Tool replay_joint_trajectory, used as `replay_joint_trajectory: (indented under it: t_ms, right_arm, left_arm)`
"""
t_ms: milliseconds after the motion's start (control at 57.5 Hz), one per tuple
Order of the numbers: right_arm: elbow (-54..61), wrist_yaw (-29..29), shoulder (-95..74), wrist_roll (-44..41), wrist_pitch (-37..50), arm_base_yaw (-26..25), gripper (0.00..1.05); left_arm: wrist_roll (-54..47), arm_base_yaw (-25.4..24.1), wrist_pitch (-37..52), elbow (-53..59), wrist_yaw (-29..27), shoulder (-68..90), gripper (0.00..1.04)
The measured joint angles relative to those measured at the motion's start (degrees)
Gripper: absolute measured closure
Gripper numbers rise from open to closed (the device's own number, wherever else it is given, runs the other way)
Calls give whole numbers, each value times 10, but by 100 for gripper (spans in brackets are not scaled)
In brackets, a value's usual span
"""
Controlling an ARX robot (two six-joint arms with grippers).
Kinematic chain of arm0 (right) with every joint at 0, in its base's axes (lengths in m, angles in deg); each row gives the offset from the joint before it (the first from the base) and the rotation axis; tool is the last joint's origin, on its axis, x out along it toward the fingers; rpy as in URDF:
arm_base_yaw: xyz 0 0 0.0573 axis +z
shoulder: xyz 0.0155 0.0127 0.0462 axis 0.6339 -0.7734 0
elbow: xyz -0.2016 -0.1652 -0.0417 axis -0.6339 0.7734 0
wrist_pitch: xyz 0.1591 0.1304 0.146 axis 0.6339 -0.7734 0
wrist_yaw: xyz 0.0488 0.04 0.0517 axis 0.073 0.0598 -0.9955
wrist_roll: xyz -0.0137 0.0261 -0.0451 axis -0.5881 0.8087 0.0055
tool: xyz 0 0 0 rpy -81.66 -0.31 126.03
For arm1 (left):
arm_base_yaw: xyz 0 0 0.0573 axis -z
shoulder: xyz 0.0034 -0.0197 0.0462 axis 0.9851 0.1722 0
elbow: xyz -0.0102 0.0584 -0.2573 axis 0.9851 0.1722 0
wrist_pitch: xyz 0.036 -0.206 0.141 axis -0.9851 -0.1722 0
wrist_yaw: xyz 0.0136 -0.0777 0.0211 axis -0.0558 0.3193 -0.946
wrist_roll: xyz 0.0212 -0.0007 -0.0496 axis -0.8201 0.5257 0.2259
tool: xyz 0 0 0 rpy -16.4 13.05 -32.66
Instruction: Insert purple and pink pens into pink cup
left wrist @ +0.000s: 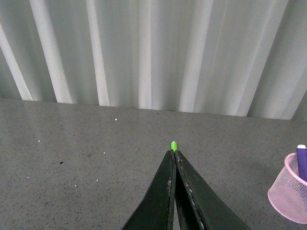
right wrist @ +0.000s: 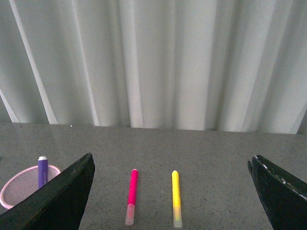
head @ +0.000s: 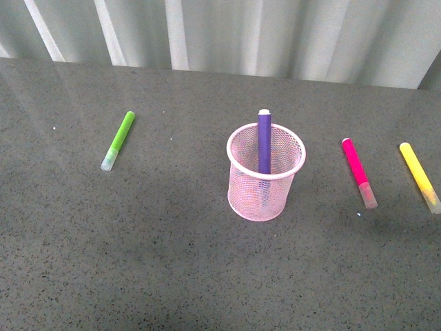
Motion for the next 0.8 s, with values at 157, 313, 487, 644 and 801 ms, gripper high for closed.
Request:
replay_joint_trajectory:
  t_ms: [157, 313, 487, 644, 801]
  right_arm:
    - [0, 0, 0, 0, 0, 0, 7]
    - [0, 0, 0, 0, 0, 0, 7]
    - [0, 0, 0, 0, 0, 0, 7]
    - [0, 0, -1, -2, 1, 0, 7]
    - [-58, -20, -88, -9, 73, -37, 7]
  left_arm:
    - [0, 0, -2, 0, 0, 0, 101]
    - [0, 0, -2, 0, 0, 0, 101]
    - [0, 0, -2, 0, 0, 0, 84]
    - [0, 0, -2, 0, 0, 0, 51]
    - [0, 0, -2, 0, 0, 0, 23]
